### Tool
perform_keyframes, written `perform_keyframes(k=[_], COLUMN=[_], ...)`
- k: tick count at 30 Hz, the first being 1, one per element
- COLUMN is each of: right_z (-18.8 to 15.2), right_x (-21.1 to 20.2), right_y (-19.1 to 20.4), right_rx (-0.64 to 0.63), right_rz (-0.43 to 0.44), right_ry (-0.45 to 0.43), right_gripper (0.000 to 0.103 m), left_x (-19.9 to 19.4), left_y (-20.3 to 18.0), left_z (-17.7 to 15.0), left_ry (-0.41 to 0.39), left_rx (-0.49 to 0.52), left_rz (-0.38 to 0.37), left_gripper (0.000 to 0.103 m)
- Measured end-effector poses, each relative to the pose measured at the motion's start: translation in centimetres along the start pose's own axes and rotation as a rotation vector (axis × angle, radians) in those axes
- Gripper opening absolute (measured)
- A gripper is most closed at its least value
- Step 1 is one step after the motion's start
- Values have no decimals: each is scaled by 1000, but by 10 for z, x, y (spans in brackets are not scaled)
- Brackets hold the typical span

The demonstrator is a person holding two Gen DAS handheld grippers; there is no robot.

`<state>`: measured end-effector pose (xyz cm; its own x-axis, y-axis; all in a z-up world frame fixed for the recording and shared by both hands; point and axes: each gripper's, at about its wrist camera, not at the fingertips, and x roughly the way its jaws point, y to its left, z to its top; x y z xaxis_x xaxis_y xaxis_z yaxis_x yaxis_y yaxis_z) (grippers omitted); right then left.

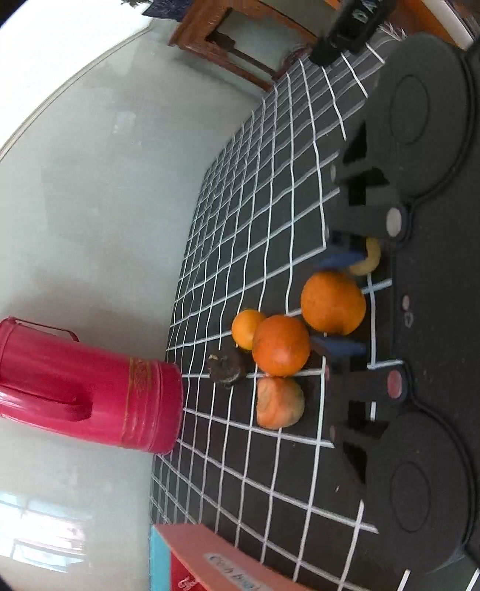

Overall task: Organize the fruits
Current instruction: 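Reach the left gripper to another orange and grasp it, then carry the orange into the box and open the left gripper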

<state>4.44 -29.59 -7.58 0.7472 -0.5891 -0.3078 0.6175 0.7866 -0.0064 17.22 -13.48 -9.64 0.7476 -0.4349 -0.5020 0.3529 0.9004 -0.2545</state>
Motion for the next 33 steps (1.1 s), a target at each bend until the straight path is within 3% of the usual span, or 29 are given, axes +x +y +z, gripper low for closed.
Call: perform_keyframes(k=[5,10,17,27,33], right_z=[0,1,3,2,0], right_x=[0,-2,-6,-13,-14], right_y=[0,5,15,45,63], right_rx=[8,0,13,-29,-58], right_rz=[10,29,74,148,199], right_ry=[0,-4,2,3,11], right_gripper=[103,103,103,103,103], left_x=[-2,-19,-54,-93,-103], left_y=[-2,-3,11,84,126], left_z=[-2,3,13,30,34], left_ry=[-10,-88,-225,-251,-199], left_rx=[1,54,146,49,-40], left_rz=[10,61,207,461,578], left_gripper=[27,27,27,27,27])
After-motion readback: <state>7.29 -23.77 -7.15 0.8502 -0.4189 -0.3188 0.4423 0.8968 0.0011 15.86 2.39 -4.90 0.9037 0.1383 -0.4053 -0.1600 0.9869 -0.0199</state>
